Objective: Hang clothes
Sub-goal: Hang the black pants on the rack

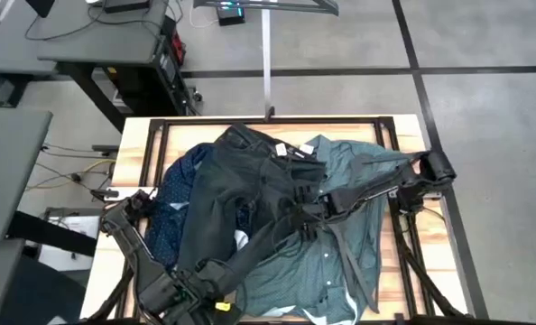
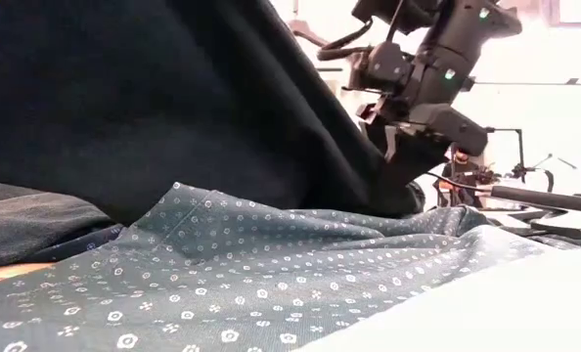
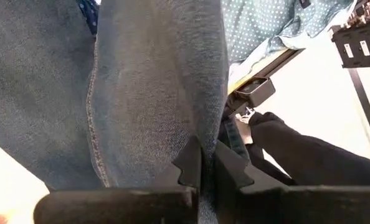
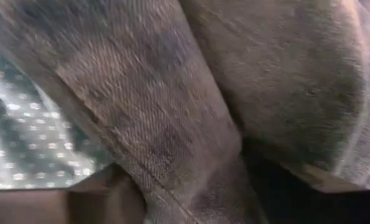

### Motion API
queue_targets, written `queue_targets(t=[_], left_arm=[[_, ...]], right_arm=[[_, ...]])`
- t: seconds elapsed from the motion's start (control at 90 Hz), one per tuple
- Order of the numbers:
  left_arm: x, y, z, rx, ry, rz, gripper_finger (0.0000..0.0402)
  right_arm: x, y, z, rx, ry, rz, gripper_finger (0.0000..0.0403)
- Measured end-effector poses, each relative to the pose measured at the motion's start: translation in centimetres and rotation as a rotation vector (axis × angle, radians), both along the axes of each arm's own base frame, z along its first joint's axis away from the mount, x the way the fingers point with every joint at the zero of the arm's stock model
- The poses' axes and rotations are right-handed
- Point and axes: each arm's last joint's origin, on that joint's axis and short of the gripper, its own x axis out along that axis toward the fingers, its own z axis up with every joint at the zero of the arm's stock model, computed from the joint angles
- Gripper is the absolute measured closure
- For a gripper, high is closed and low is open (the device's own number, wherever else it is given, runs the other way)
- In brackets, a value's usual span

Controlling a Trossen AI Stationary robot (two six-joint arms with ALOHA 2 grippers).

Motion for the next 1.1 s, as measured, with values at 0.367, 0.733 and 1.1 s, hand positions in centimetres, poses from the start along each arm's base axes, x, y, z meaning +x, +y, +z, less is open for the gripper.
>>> queue_targets(t=[0.367, 0.733, 1.1], left_arm=[[-2.5, -1.8, 0.0, -0.007, -0.033, 0.098, 0.0401], [-4.6, -2.9, -0.7, 0.017, -0.100, 0.251, 0.0401], [-4.6, -3.0, -2.6, 0.093, -0.074, 0.243, 0.0401]], right_arm=[[-2.1, -2.8, 8.7, -0.091, -0.012, 0.178, 0.0399], [1.9, -7.1, 11.5, -0.104, -0.053, 0.280, 0.0401], [10.5, -13.2, 10.2, -0.043, -0.066, 0.398, 0.0402]])
